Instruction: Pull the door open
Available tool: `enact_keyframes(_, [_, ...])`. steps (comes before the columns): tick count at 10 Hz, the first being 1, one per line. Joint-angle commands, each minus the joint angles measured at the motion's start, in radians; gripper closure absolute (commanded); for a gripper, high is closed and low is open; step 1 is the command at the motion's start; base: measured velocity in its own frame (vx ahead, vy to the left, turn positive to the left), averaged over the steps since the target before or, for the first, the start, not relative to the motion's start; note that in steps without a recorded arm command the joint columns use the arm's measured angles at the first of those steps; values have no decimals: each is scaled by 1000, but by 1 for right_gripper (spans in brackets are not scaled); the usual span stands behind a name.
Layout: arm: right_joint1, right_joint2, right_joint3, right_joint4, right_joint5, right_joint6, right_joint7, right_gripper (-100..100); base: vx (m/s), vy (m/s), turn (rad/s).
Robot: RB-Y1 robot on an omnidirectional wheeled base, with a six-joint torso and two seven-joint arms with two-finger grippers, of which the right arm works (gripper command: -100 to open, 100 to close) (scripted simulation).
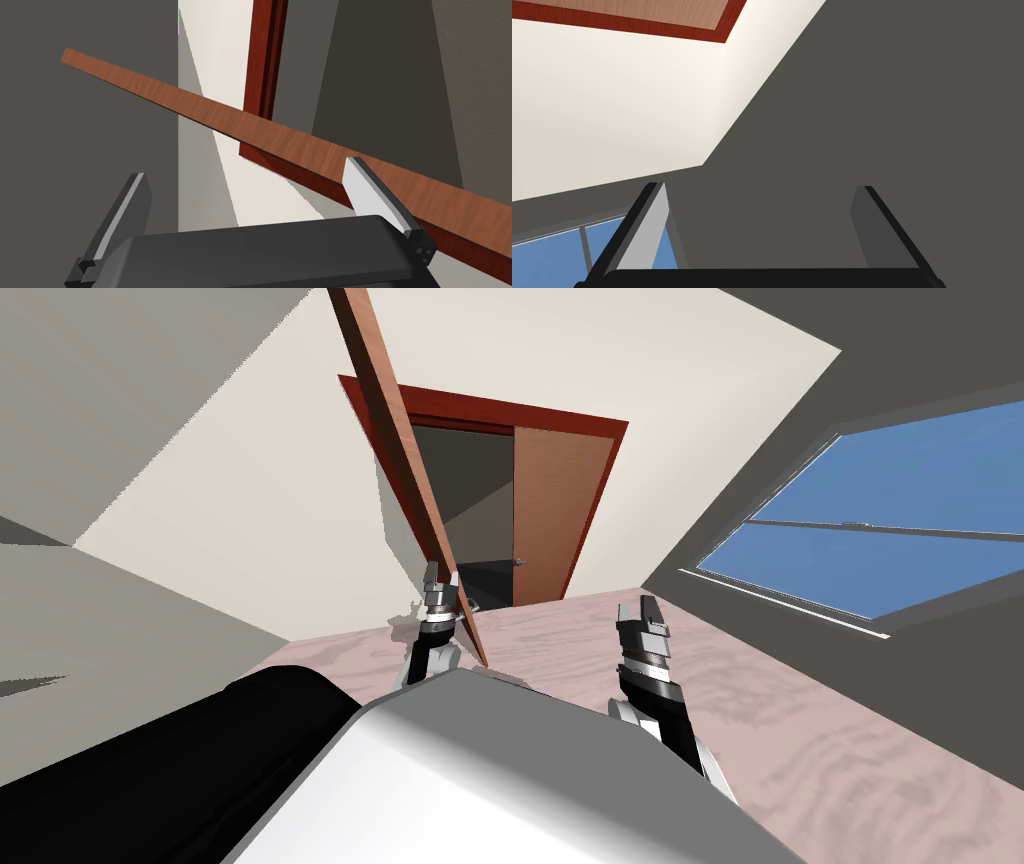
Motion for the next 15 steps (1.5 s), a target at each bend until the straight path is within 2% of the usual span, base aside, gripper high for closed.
enact_keyframes(1, [-14,-7,-5,32,-10,-9,6,-100,-20,70,143])
enact_keyframes(5, [-44,-19,-16,102,-31,-28,21,-100,64,-59,134])
enact_keyframes(8, [-80,-31,-29,183,-56,-51,37,-100,66,-30,171])
enact_keyframes(15, [-144,-47,-53,330,-101,-92,67,-100,51,-35,134])
